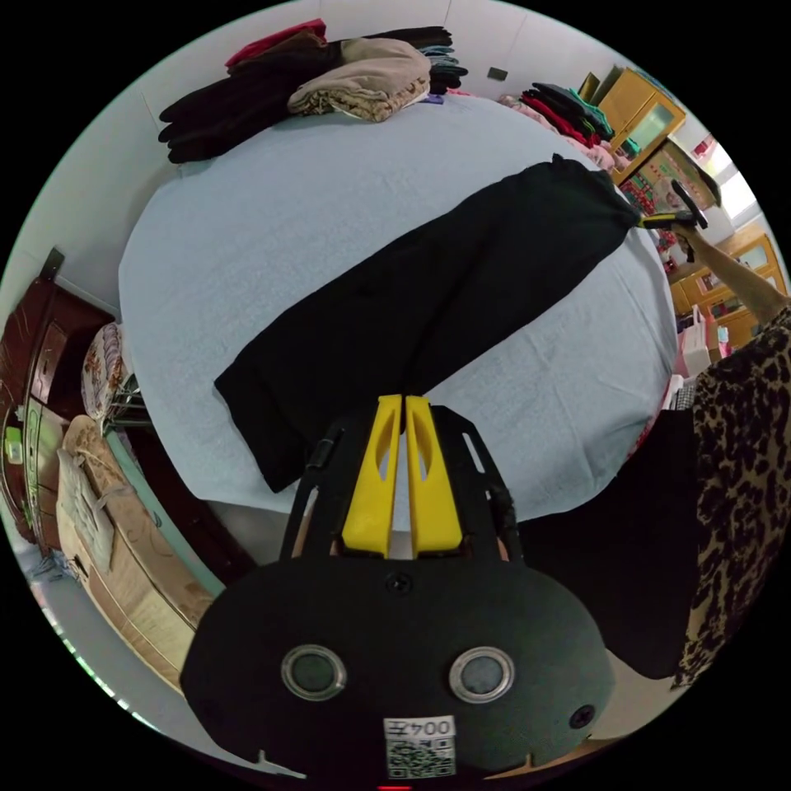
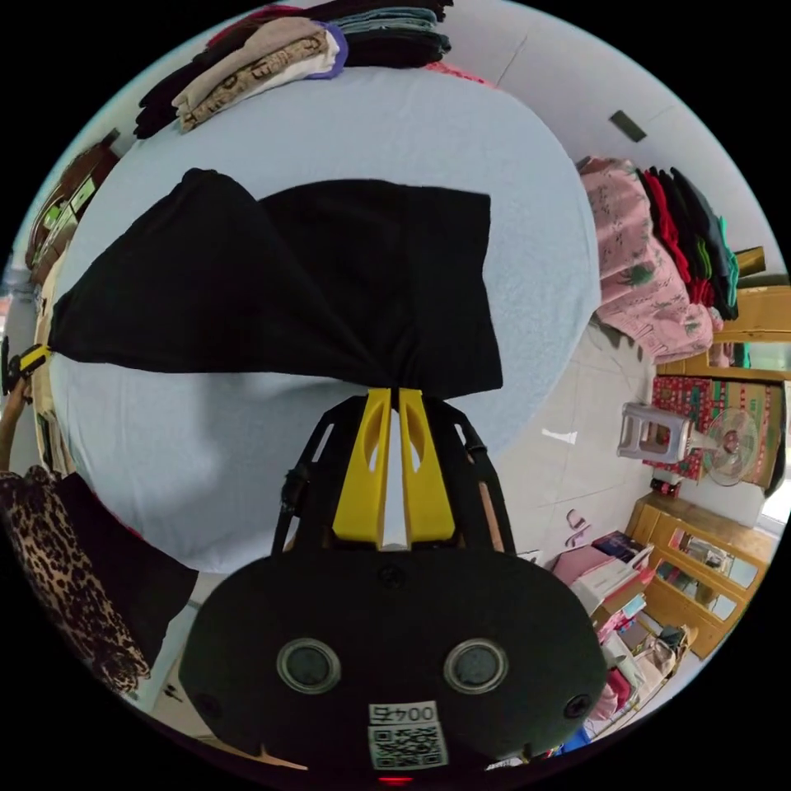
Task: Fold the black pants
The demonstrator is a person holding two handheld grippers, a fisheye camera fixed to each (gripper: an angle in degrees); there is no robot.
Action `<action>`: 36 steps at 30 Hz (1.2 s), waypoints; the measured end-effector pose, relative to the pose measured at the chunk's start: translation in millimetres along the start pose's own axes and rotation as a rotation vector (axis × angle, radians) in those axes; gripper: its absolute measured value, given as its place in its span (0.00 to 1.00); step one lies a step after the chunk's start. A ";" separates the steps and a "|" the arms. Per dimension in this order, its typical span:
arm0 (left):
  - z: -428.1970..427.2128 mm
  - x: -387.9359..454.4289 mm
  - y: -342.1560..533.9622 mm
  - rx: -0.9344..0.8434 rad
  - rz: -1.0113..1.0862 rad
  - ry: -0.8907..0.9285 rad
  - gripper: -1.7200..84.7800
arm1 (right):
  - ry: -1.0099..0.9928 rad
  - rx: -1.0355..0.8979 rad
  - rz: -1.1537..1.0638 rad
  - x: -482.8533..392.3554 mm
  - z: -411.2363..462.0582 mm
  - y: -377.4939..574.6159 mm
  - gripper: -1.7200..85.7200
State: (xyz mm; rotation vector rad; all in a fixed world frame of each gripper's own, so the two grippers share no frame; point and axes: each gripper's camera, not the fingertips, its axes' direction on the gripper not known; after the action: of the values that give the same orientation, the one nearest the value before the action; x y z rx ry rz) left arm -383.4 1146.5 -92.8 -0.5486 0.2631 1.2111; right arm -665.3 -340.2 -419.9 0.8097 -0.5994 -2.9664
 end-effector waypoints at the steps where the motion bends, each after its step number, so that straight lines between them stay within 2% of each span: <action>1: 3.6 0.2 -1.7 -0.017 0.010 -0.010 0.03 | -0.023 -0.028 0.017 -4.1 5.0 4.7 0.05; 6: 9.6 2.6 -5.2 -0.077 0.070 -0.038 0.03 | -0.040 -0.019 0.083 -25.1 1.1 39.6 0.09; 9: 2.6 -3.7 -0.2 -0.101 0.074 -0.031 0.03 | -0.109 0.112 0.113 -55.2 -22.0 69.4 0.11; 13: -12.8 -26.8 12.6 -0.087 0.036 -0.062 0.03 | -0.266 0.243 0.061 -152.3 -38.4 104.2 0.12; 17: -25.0 -64.6 7.3 -0.022 0.011 -0.061 0.03 | -0.397 0.246 -0.007 -286.7 -26.8 127.2 0.11; 20: -22.5 -90.7 -14.2 -0.006 0.103 -0.053 0.03 | -0.468 0.212 -0.002 -380.7 -11.3 142.1 0.11; 27: -7.6 -137.8 -65.8 0.010 0.442 0.006 0.04 | -0.414 0.113 0.150 -555.6 -2.1 178.6 0.11; 32: 1.8 -154.3 -84.1 0.003 0.685 0.072 0.04 | -0.215 0.082 0.302 -652.2 -4.8 196.8 0.10; 36: 8.5 -163.3 -95.3 -0.019 0.772 0.103 0.04 | -0.091 0.068 0.359 -702.5 -5.7 205.7 0.10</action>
State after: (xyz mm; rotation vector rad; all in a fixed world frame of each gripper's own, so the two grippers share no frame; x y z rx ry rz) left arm -351.0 995.4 16.5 -0.5426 0.5851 1.9336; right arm -72.6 -457.5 -6.7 0.5067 -0.7622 -2.6763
